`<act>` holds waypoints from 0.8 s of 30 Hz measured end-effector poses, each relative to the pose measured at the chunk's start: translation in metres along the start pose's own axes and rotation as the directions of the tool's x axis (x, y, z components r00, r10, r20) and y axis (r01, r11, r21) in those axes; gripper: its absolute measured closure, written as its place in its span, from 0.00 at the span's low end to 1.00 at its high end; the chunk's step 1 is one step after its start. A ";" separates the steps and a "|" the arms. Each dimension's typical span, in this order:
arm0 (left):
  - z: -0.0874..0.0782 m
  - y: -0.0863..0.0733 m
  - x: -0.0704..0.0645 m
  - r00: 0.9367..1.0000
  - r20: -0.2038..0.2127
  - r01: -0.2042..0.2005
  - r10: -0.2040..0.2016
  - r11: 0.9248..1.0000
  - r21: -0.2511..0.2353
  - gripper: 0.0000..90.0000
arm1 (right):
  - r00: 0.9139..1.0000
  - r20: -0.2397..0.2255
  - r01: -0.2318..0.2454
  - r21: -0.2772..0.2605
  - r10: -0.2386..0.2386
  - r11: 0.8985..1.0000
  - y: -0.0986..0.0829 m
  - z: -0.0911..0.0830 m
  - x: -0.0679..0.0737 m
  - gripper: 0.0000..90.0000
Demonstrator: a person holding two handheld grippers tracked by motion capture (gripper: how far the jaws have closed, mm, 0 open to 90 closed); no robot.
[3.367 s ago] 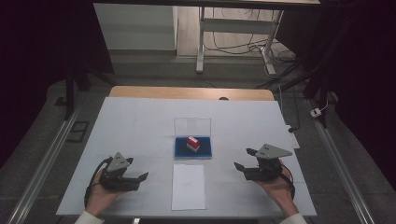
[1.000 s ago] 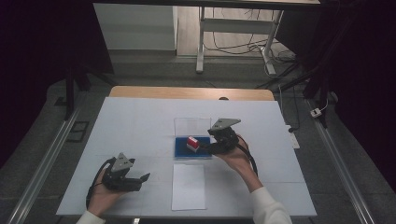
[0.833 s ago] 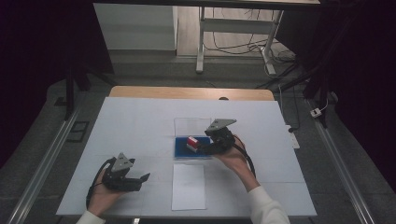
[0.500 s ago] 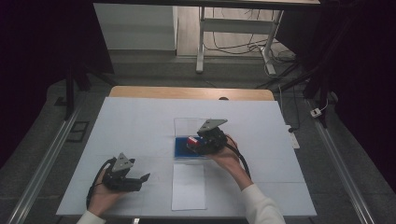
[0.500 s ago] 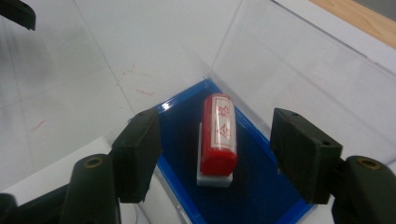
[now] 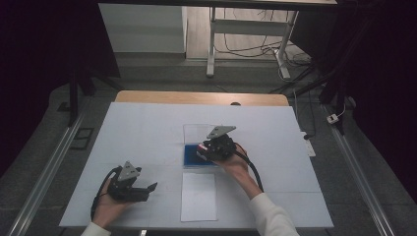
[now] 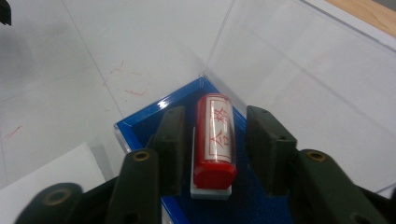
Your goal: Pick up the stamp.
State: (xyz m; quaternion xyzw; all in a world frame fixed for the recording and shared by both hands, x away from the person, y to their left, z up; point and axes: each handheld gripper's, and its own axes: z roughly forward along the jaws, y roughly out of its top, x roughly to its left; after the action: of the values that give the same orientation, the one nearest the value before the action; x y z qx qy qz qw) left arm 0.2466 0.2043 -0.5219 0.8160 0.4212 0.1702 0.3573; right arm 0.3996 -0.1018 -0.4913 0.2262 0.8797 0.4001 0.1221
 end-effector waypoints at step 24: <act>0.000 -0.002 0.003 1.000 -0.004 0.003 -0.003 1.000 0.003 0.22 | 1.000 -0.005 -0.019 -0.021 0.019 1.000 0.001 -0.002 0.002 0.77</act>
State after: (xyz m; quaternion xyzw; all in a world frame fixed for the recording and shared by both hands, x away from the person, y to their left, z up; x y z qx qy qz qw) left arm 0.2473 0.2078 -0.5230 0.8155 0.4234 0.1706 0.3557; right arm 0.3977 -0.1018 -0.4895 0.2321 0.8735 0.4111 0.1188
